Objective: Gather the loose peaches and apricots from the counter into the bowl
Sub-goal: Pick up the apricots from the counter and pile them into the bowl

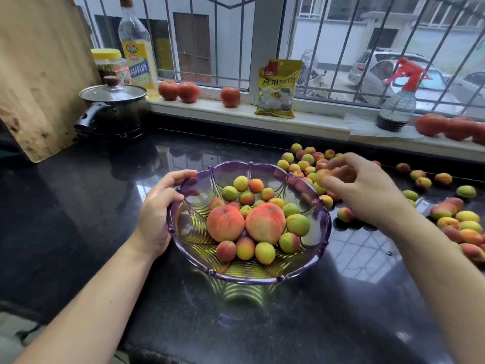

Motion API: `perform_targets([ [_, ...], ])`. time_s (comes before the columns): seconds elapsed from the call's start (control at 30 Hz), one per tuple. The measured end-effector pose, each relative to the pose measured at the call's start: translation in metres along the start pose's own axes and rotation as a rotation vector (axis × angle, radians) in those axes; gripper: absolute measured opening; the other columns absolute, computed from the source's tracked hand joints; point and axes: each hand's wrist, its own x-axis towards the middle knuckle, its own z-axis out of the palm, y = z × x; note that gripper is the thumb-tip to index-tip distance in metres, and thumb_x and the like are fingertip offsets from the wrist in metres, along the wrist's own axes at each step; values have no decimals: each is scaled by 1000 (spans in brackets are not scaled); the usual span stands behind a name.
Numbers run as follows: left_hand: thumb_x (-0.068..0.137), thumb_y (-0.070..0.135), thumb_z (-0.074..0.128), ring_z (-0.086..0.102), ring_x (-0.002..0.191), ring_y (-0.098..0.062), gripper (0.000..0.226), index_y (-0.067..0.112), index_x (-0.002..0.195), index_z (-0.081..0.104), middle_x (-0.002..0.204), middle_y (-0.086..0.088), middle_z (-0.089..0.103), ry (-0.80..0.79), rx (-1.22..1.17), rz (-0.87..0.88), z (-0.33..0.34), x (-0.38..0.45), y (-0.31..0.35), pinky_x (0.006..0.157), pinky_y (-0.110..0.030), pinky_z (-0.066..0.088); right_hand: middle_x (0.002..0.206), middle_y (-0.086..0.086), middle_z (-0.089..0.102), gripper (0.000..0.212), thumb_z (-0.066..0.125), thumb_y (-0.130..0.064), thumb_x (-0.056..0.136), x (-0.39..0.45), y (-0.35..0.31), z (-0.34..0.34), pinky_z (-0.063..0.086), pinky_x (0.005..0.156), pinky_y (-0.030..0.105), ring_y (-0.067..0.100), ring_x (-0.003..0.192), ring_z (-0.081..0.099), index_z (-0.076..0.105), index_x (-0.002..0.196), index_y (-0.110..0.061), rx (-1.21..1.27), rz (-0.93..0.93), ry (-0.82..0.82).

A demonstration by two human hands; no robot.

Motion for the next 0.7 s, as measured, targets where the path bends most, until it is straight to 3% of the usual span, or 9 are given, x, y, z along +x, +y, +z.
perform_targets([
  [0.1,77,9,45,69,100,-23,50,4,121,68,115,-13,70,0,-15,-6,0,0,0,81,-26,59,104,2,71,29,69,-24,92,-30,-24,-3,57,87,45,23,100,69,72,120,-32,507,-118,-422],
  [0.2,77,9,45,69,101,-24,50,4,121,68,115,-13,70,5,-7,-6,0,0,0,82,-27,60,106,6,72,37,71,-11,82,-39,-31,7,58,88,35,27,102,69,75,118,-20,783,-91,-653],
  [0.37,77,10,45,69,102,-24,51,4,121,68,115,-13,71,21,14,-2,0,0,0,86,-27,59,120,12,68,43,77,-6,78,-37,-42,24,56,96,45,35,111,67,72,120,-12,860,-68,-814],
  [0.57,74,10,46,63,122,-36,52,6,119,70,121,-16,71,50,18,-8,1,1,-1,93,-31,56,120,14,68,32,79,-9,81,-25,-64,46,55,98,51,36,111,68,74,110,-23,653,-143,-795],
  [0.7,73,9,46,64,120,-31,51,4,119,70,122,-19,70,50,13,7,2,2,0,90,-27,56,108,15,71,19,65,-10,94,-12,-83,62,59,90,39,29,103,71,71,112,-9,766,-85,-772],
])
